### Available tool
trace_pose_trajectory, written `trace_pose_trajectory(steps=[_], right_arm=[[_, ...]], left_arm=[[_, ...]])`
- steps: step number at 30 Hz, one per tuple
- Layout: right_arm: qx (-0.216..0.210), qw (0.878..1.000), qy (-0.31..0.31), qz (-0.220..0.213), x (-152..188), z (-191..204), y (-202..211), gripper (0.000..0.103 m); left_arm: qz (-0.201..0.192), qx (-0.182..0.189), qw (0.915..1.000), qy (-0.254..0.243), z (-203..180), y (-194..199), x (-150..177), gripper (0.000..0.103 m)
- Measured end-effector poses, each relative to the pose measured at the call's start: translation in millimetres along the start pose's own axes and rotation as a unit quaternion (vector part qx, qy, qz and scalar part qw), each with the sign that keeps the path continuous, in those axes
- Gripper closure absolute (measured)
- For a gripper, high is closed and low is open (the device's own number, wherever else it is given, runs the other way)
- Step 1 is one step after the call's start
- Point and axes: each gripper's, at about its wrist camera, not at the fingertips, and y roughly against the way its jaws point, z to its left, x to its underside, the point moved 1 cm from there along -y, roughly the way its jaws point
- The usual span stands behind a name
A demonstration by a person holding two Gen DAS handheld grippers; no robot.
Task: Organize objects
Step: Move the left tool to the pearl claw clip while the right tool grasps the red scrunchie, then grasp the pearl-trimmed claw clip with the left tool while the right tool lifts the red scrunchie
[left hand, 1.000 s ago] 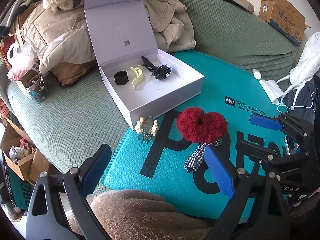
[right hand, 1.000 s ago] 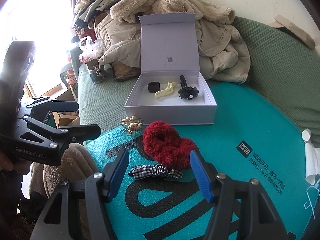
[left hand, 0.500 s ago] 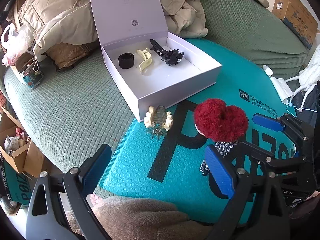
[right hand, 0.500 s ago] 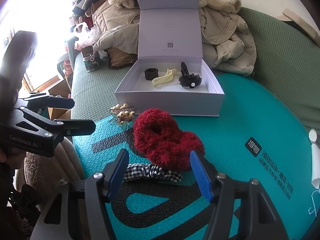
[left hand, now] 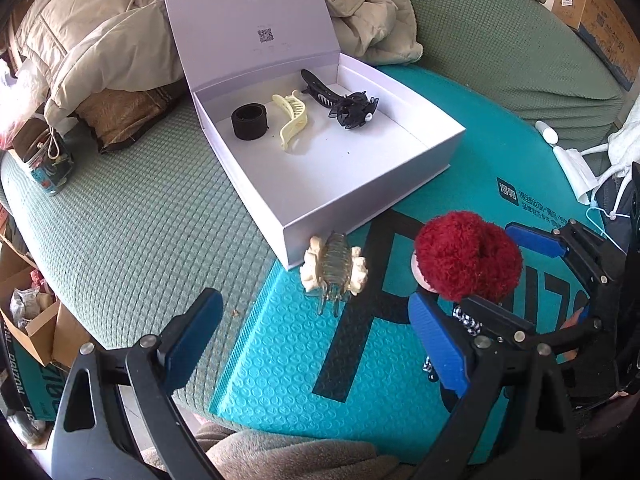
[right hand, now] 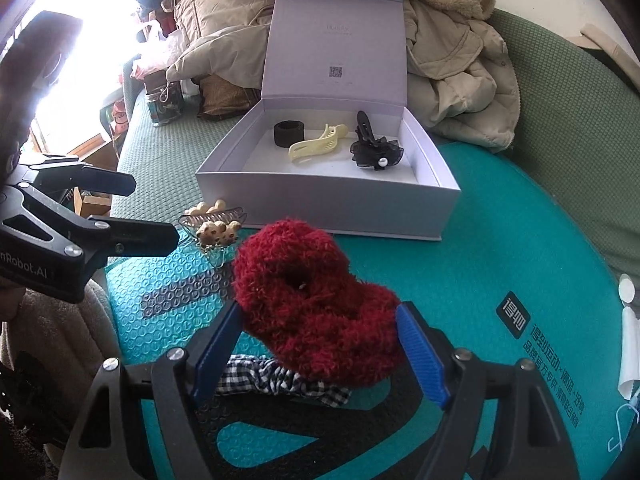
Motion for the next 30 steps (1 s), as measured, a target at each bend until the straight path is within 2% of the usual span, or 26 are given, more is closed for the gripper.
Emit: trace_pose_trajectory(steps=[3, 5, 6, 8, 12, 13, 16, 18, 20, 23, 30], right_arm=[[-0.012, 1.000, -0.026, -0.006, -2, -9, -2, 0.024], [-0.023, 0.999, -0.046, -0.002, -2, -16, -4, 0.028], [-0.031, 0.998, -0.056, 0.000, -2, -20, -5, 0.034], [-0.047, 0.996, -0.082, 0.002, -1, -29, -6, 0.039], [-0.078, 0.988, -0.133, -0.003, 0, -46, -7, 0.063], [-0.086, 0.986, -0.145, -0.004, 0, -49, -6, 0.064], [-0.092, 0.983, -0.156, -0.004, 0, -53, -6, 0.067], [-0.092, 0.983, -0.156, -0.003, 0, -53, -5, 0.067], [-0.091, 0.984, -0.154, -0.003, 0, -52, -3, 0.067], [-0.090, 0.984, -0.152, -0.001, 3, -52, 0, 0.067], [-0.080, 0.985, -0.155, -0.001, 11, -58, 11, 0.068]], left_arm=[[0.001, 0.000, 1.0000, -0.009, -2, -7, -9, 0.009], [0.004, 0.001, 0.9999, -0.013, -3, -12, -14, 0.009], [0.006, 0.001, 0.9999, -0.015, -3, -15, -16, 0.009], [0.012, 0.000, 0.9998, -0.018, -4, -21, -19, 0.009], [0.034, 0.016, 0.9992, -0.014, -3, -33, -21, 0.010], [0.039, 0.017, 0.9990, -0.012, -3, -36, -22, 0.011], [0.054, 0.021, 0.9983, -0.004, 0, -44, -21, 0.019], [0.066, 0.027, 0.9975, 0.004, 3, -50, -20, 0.029], [0.078, 0.029, 0.9965, 0.012, 5, -55, -19, 0.047], [0.091, 0.044, 0.9948, 0.014, 4, -61, -17, 0.063], [0.069, 0.033, 0.9969, -0.015, -11, -50, -13, 0.063]])
